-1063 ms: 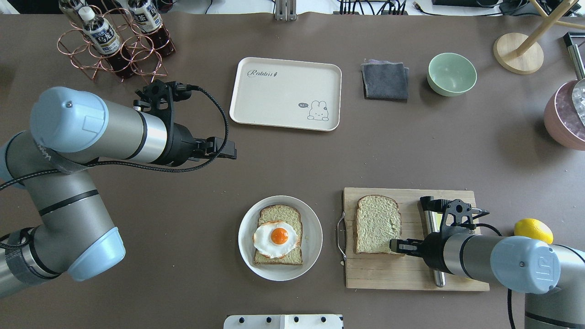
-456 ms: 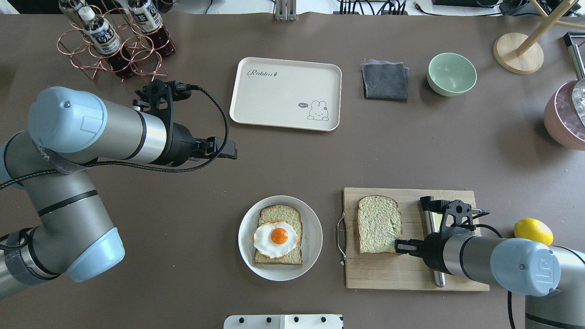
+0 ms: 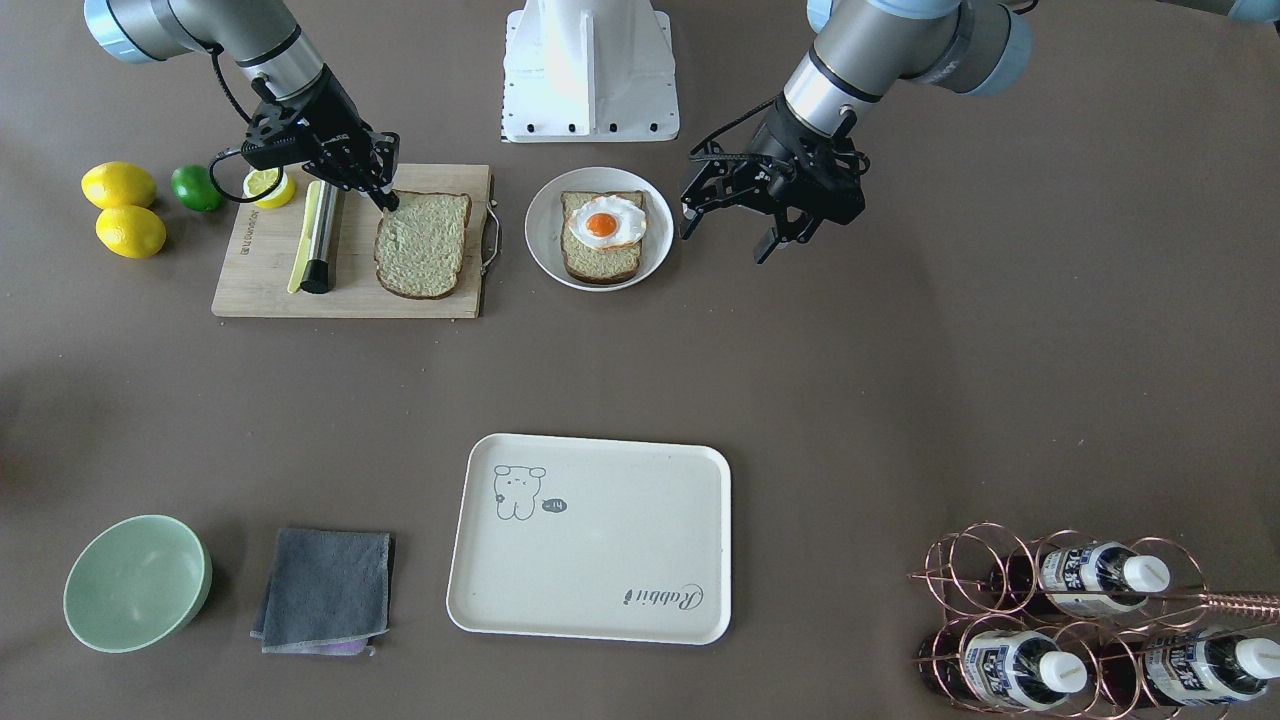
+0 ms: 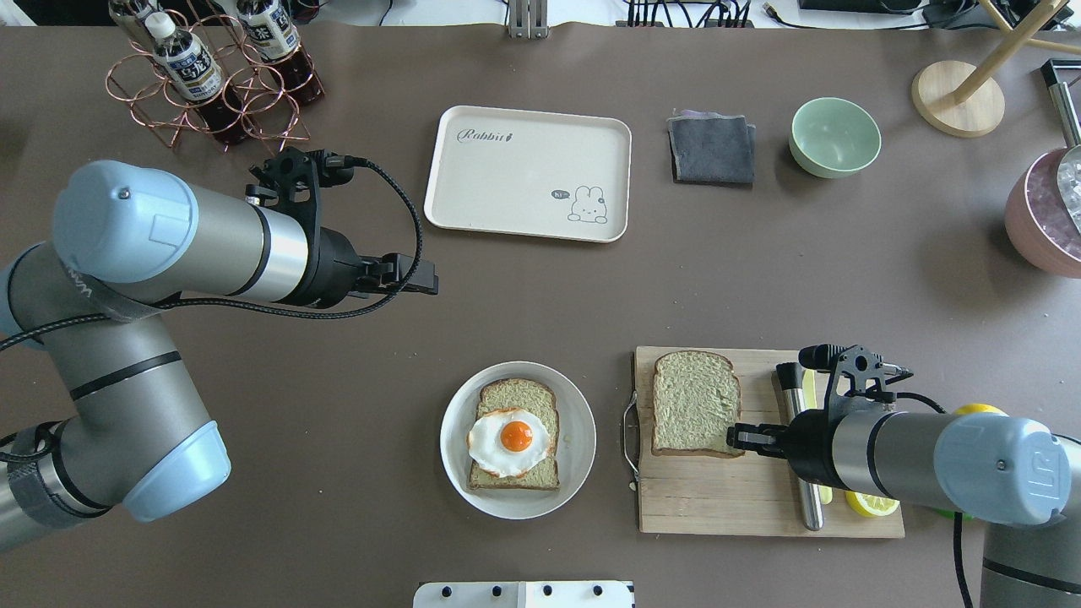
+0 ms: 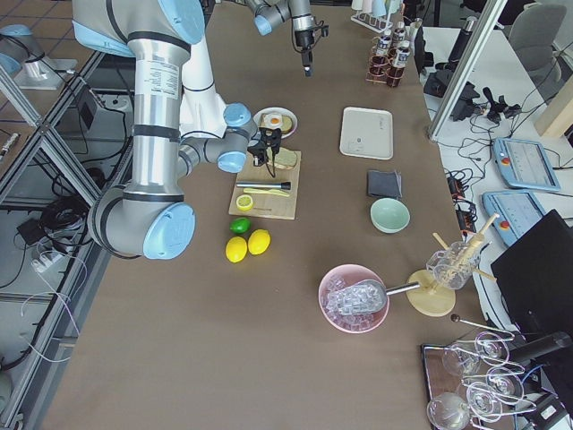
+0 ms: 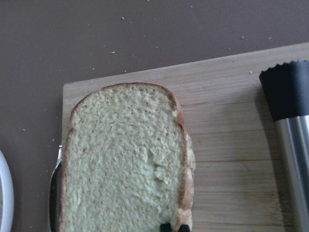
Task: Make sandwich and place on tray
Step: 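Grasp the plain bread slice with the right gripper, then carry the bread slice with the right gripper and lay it on the egg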
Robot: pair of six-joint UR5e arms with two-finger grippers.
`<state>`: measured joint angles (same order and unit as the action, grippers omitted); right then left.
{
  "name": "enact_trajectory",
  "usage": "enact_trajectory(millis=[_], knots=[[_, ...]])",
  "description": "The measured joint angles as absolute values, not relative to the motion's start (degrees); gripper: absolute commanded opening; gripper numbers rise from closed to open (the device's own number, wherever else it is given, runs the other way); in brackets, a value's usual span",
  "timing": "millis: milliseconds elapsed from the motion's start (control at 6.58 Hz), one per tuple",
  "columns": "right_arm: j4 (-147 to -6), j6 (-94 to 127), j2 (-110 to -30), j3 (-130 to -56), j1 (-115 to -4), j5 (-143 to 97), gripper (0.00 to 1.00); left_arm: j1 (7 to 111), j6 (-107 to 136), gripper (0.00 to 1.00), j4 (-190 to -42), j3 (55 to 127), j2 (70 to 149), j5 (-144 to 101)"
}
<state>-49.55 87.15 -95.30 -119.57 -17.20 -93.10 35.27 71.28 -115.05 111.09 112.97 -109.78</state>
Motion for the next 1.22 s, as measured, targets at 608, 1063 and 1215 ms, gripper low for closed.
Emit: enact_trajectory(millis=[608,1063,1215], knots=[[-50.34,86.91,-85.85,-119.54,-16.78,-93.77,0.0,35.25,71.25,0.98,-115.05,110.85,112.95,-109.84],[-56.87,85.91,-73.55,-114.16,-13.06,-90.59,0.0,35.2,71.0,0.98,-115.05,110.31,112.8,-109.86],[-57.81,85.72,-70.79,-111.98,-11.66,-89.0,0.0,35.2,70.9,0.98,-115.05,110.19,112.78,-109.89]])
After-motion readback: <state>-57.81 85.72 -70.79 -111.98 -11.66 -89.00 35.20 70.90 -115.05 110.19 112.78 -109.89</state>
